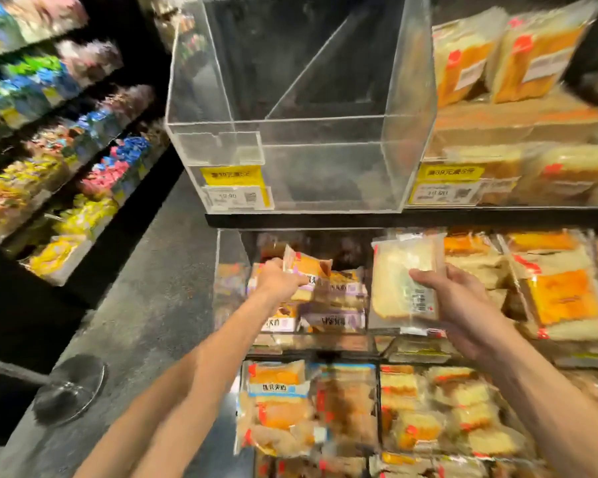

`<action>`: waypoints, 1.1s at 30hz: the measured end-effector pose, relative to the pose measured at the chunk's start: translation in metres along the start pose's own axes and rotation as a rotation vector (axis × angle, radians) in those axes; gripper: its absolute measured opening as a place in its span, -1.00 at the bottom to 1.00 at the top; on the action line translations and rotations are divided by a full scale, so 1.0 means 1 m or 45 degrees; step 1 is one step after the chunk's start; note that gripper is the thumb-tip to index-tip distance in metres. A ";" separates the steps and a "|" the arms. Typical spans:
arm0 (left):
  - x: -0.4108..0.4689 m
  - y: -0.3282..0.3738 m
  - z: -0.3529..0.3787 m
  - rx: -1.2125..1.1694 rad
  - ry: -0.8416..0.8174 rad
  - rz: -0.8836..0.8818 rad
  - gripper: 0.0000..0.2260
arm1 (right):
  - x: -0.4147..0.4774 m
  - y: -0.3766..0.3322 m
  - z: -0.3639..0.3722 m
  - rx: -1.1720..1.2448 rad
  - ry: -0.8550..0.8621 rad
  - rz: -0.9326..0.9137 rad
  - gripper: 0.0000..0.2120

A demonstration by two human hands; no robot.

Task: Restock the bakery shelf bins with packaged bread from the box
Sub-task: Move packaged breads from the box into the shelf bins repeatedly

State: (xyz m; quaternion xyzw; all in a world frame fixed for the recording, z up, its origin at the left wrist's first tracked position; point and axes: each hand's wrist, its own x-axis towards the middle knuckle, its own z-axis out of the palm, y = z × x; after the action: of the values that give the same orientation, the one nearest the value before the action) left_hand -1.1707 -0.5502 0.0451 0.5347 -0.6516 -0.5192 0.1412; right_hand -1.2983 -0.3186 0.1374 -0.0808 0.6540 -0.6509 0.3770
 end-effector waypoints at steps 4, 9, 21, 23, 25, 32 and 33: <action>0.043 -0.003 0.031 0.047 -0.123 0.000 -0.67 | -0.015 0.000 0.011 0.078 0.173 -0.008 -0.75; 0.073 -0.004 0.050 -0.101 -0.342 -0.112 -0.89 | -0.021 0.010 0.032 0.122 0.270 -0.023 -0.70; 0.050 -0.010 0.064 0.894 -0.155 0.462 -0.71 | -0.025 0.023 0.029 0.106 0.157 -0.028 -0.65; 0.045 -0.004 0.061 1.086 -0.110 0.541 -0.73 | -0.024 0.022 0.029 -0.010 0.130 -0.093 -0.60; 0.040 0.004 0.051 1.147 -0.084 0.549 -0.62 | -0.024 0.020 0.030 -0.188 0.118 -0.216 -0.57; -0.024 0.059 -0.033 -0.149 -0.898 -0.186 -0.24 | -0.012 0.033 0.051 -0.881 0.112 -0.975 -0.59; -0.033 0.065 -0.045 -0.214 -0.998 -0.242 -0.18 | -0.009 0.040 0.056 -0.979 0.079 -1.102 -0.60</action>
State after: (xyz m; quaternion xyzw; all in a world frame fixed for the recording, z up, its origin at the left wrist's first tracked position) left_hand -1.1597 -0.5533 0.1301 0.3406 -0.5592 -0.7457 -0.1231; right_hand -1.2431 -0.3524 0.1122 -0.4529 0.7616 -0.4634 0.0008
